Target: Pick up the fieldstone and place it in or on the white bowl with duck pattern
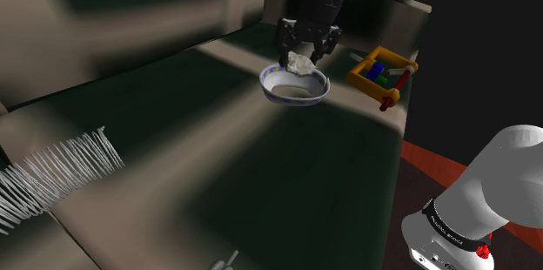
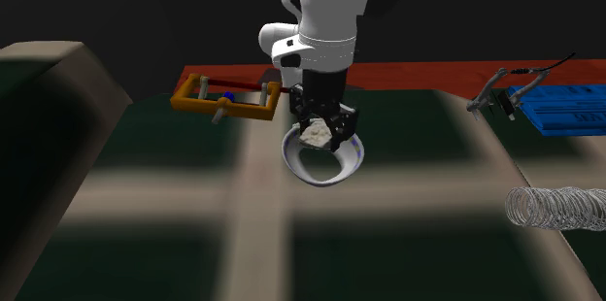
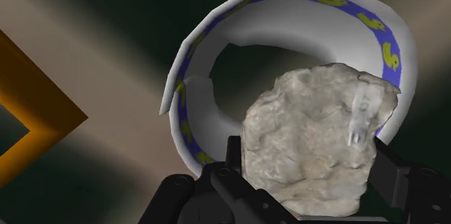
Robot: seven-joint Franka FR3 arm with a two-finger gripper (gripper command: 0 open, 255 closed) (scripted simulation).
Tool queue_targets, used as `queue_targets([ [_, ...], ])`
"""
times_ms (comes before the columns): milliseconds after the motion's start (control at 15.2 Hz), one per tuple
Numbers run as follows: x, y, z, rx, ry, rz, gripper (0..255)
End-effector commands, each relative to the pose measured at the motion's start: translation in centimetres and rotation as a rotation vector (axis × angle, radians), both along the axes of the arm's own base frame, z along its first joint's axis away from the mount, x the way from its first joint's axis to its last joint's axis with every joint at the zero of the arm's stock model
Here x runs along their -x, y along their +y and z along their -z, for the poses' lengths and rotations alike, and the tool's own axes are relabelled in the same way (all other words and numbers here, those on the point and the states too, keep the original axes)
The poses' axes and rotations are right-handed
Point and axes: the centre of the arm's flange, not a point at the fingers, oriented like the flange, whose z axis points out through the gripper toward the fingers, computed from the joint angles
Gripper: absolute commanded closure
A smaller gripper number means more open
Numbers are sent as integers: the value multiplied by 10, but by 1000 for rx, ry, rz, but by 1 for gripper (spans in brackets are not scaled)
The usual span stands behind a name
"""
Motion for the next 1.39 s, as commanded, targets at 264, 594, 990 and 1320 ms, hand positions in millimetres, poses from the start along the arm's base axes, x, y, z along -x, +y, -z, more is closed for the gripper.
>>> queue_targets([
  [264, 0, -1, 20, 0, 0, 0, 255],
  [594, 0, -1, 20, 0, 0, 0, 255],
  [990, 0, -1, 20, 0, 0, 0, 0],
  [1320, 9, -3, -29, 0, 0, 0, 0],
])
